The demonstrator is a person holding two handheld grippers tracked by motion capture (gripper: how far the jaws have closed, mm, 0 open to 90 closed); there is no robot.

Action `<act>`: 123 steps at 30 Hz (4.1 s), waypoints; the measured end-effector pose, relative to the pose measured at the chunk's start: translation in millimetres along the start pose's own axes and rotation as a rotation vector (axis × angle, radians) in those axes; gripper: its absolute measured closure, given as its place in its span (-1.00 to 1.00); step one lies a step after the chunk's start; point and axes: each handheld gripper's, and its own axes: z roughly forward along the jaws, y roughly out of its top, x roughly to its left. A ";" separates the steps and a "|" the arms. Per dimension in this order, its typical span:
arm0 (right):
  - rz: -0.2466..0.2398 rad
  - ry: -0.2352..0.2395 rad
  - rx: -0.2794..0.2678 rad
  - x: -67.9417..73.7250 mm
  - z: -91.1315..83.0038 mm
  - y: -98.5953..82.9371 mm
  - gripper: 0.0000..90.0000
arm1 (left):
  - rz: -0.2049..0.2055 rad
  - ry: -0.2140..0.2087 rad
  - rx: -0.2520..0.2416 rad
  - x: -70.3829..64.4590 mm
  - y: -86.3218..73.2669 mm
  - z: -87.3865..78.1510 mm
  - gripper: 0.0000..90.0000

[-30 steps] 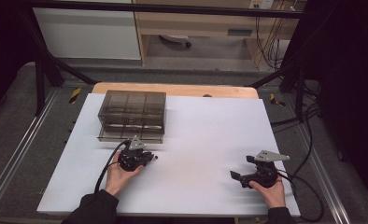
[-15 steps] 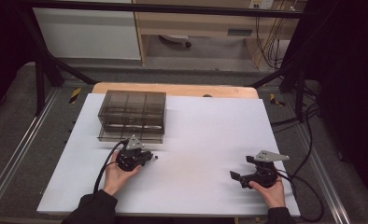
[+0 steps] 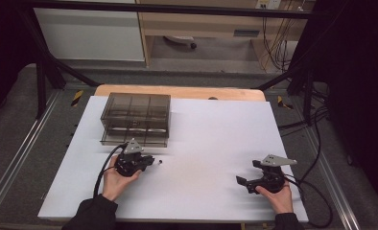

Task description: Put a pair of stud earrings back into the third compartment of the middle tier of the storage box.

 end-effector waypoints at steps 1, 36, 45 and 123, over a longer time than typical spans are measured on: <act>0.000 0.000 0.000 0.0 0.0 0.0 -0.98 | 0.000 0.000 0.000 0.0 0.0 0.0 0.82; -0.006 -0.004 0.008 -0.1 0.4 -0.2 -0.98 | -0.007 0.011 -0.030 8.1 33.7 -42.4 0.82; -0.006 -0.005 0.007 0.0 0.4 -0.3 -0.98 | 0.004 0.028 -0.025 13.7 47.8 -43.7 0.83; -0.008 -0.008 0.009 0.1 0.0 -0.5 -0.98 | 0.015 0.071 -0.016 16.1 45.1 -22.0 -0.48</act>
